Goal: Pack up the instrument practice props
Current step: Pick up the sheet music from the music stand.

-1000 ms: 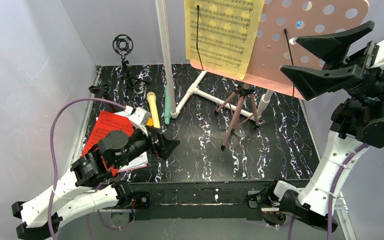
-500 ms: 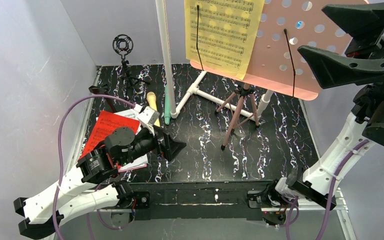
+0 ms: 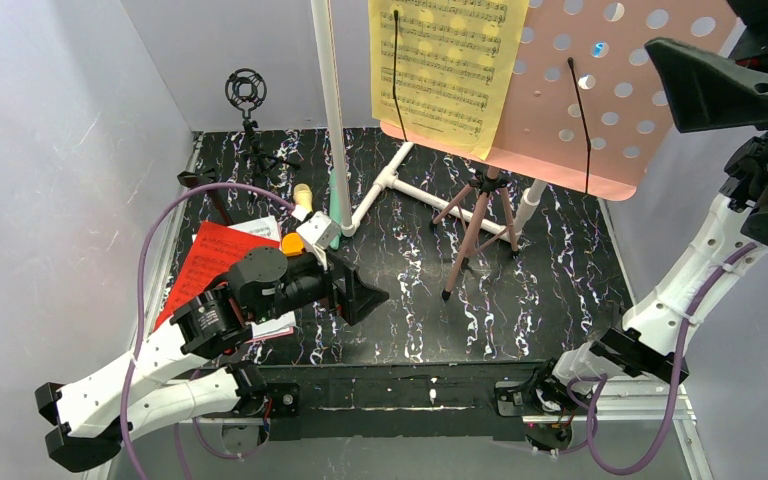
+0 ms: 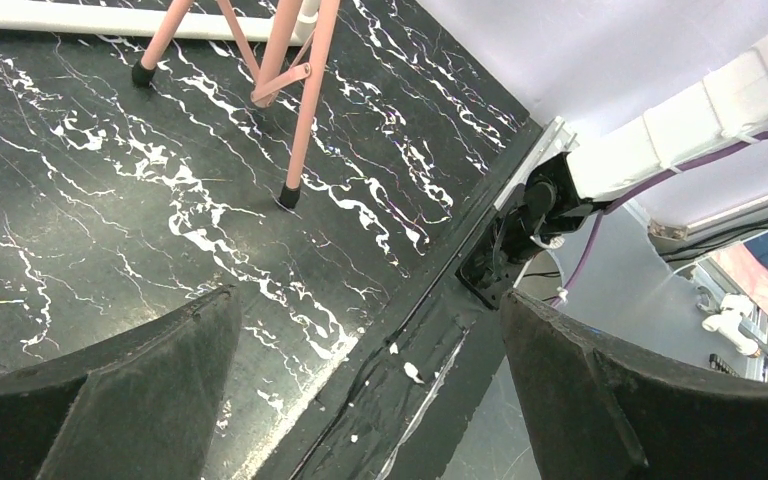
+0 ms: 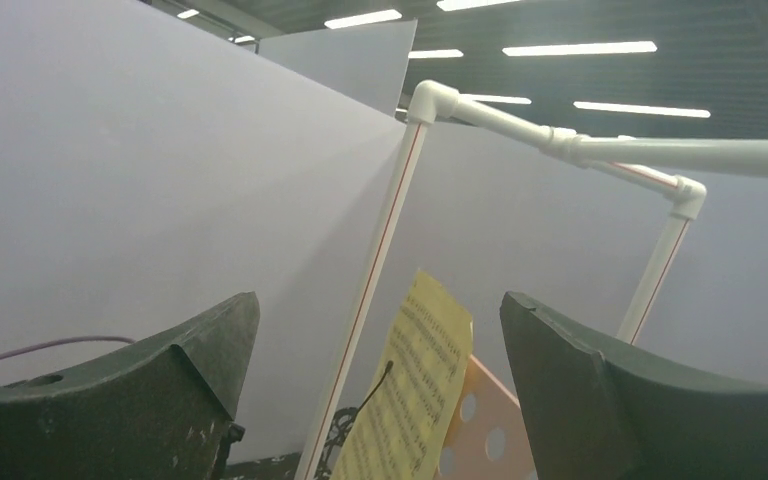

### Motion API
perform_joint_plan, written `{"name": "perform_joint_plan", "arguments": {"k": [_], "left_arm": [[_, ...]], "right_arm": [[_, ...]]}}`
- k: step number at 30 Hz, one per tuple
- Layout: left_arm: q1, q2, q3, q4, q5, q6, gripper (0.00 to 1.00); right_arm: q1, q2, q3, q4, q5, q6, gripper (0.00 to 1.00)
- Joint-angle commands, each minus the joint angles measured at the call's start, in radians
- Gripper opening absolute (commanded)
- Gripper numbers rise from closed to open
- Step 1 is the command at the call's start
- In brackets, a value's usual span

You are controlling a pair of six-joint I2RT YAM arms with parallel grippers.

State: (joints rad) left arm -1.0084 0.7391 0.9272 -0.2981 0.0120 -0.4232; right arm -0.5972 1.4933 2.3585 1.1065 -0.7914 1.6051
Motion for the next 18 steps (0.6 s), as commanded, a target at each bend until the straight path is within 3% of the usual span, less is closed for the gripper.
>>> {"name": "perform_joint_plan", "arguments": {"k": [1,8,14,18], "left_arm": [[-0.003,-0.004,0.032,0.018,0.015,-0.001,1.00],[-0.004,0.026,0.052,0.027,0.010,-0.007,1.00],[-0.003,0.044,0.051,0.039,0.026,-0.019,1.00],[-0.003,0.023,0.041,0.037,0.023,-0.015,1.00]], "right_arm": [[-0.036,0.014,0.089,-0.087,0.130,-0.040,1.00],[-0.180,0.021,0.139,-0.126,0.234,0.080,1.00],[-0.389,0.022,0.135,0.126,0.310,0.430,1.00],[-0.448,-0.006,0.080,0.262,0.364,0.557,1.00]]}}
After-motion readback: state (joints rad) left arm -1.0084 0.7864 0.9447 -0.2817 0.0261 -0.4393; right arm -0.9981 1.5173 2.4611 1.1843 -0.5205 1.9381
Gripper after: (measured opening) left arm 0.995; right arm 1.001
